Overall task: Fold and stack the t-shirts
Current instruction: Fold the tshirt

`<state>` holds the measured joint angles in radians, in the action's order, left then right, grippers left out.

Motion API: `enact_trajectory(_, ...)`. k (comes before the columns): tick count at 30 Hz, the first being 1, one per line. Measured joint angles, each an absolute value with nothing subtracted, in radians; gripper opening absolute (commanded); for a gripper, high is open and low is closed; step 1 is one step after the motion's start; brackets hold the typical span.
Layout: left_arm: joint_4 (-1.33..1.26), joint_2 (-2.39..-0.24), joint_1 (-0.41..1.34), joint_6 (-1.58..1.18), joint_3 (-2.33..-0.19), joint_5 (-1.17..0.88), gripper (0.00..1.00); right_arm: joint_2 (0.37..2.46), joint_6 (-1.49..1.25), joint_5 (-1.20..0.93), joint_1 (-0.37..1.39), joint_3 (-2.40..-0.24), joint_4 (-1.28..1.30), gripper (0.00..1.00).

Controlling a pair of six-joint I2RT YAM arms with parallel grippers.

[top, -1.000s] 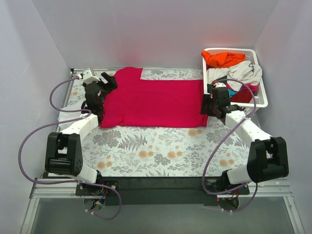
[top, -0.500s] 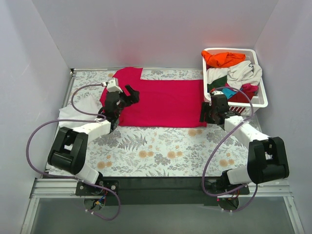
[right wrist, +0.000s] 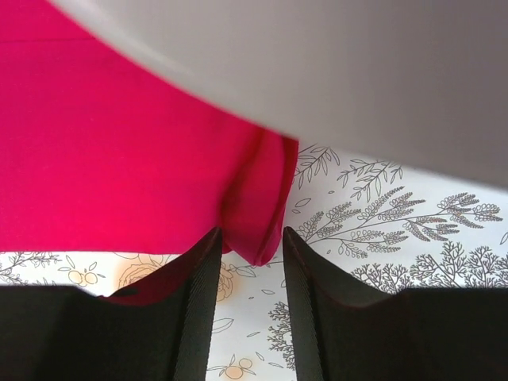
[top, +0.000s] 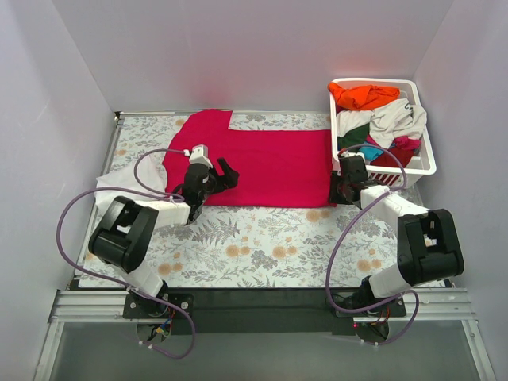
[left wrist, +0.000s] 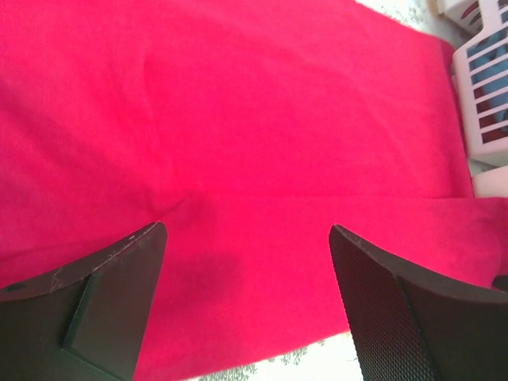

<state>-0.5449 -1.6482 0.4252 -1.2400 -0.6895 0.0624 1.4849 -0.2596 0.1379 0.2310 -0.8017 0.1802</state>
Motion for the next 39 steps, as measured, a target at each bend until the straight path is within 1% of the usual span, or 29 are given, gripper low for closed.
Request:
enact_trajectory(1, -0.548, -1.649, 0.426, -1.244, -0.68, 0.062, 0.77, 1.485, -0.258, 0.138, 0.231, -0.801, 0.18, 0.3)
enact_trajectory(3, -0.561, -1.656, 0.431, -1.252, -0.662, 0.057, 0.77, 1.485, -0.256, 0.136, 0.231, -0.799, 0.176, 0.21)
enact_trajectory(4, -0.562, -1.66, 0.434, -1.254, -0.658, 0.055, 0.77, 1.485, -0.256, 0.134, 0.231, -0.796, 0.174, 0.21)
enact_trajectory(5, -0.569, -1.667, 0.437, -1.258, -0.651, 0.051, 0.77, 1.485, -0.254, 0.131, 0.231, -0.794, 0.174, 0.14)
enact_trajectory(7, -0.577, -1.682, 0.44, -1.265, -0.63, 0.046, 0.77, 1.488, -0.246, 0.125, 0.231, -0.794, 0.174, 0.07)
enact_trajectory(8, -0.577, -1.688, 0.441, -1.269, -0.619, 0.044, 0.77, 1.489, -0.244, 0.123, 0.231, -0.794, 0.173, 0.01)
enact_trajectory(17, -0.602, -1.687, 0.443, -1.272, -0.579, 0.065, 0.77, 1.486, -0.203, 0.171, 0.231, -0.804, 0.208, 0.01)
enact_trajectory(27, -0.58, -1.607, 0.445, -1.271, -0.508, 0.117, 0.77, 1.473, -0.157, 0.282, 0.231, -0.871, 0.282, 0.01)
enact_trajectory(33, -0.535, -1.547, 0.449, -1.264, -0.48, 0.122, 0.77, 1.434, -0.153, 0.305, 0.231, -0.878, 0.337, 0.15)
enact_trajectory(34, -0.523, -1.538, 0.449, -1.261, -0.48, 0.127, 0.77, 1.416, -0.152, 0.315, 0.231, -0.879, 0.35, 0.2)
enact_trajectory(37, -0.488, -1.497, 0.45, -1.257, -0.48, 0.133, 0.77, 1.355, -0.149, 0.322, 0.231, -0.885, 0.373, 0.29)
enact_trajectory(39, -0.464, -1.451, 0.454, -1.253, -0.48, 0.135, 0.77, 1.31, -0.15, 0.299, 0.231, -0.894, 0.378, 0.31)
